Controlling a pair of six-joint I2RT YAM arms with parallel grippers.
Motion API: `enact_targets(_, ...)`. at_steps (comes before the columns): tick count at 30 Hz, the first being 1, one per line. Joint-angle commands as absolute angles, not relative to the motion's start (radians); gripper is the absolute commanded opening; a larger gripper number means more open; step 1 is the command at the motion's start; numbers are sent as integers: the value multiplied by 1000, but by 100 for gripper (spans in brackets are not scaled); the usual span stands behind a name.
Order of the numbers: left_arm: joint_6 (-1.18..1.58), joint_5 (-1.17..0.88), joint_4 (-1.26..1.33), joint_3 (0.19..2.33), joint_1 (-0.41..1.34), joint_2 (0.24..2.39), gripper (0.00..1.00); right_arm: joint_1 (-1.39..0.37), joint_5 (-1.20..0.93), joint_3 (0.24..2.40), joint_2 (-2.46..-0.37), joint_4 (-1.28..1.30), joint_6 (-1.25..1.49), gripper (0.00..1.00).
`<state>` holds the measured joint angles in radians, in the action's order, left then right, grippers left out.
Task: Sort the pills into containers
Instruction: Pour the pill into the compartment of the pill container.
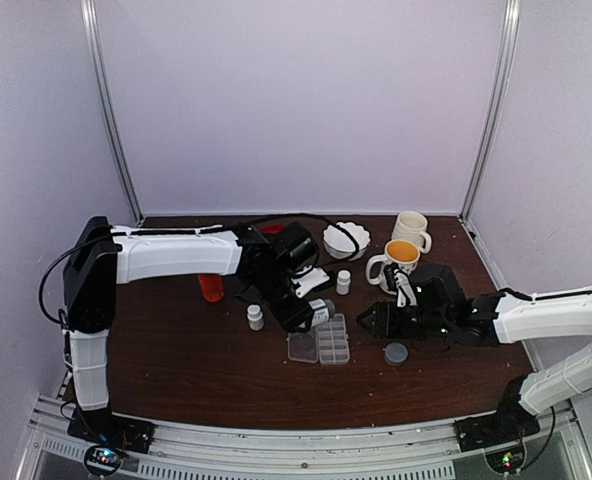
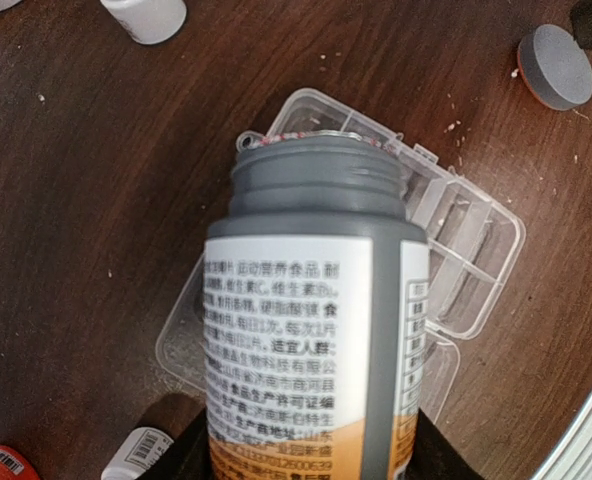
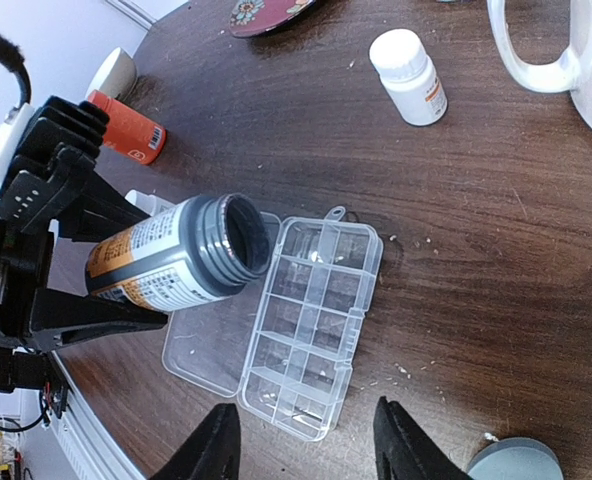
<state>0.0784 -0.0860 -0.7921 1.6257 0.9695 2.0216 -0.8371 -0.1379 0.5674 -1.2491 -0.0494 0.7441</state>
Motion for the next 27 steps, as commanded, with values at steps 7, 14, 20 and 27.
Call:
enact_targets(7,102,-117,-840,1697,967,2046,0,-844,-99,565,-1230,-46,735,47)
enact_targets(14,100,-111,-856,1719,972,2075,0,-844,-99,566,-1228,-37,731,46)
enact_targets(20,94,-114,-836,1720,974,2093,0,-844,-89,565,-1225,-29,725,46)
enact_targets(27,94,-121,-822,1718,982,2103,0,-844,-83,567,-1218,-19,723,46)
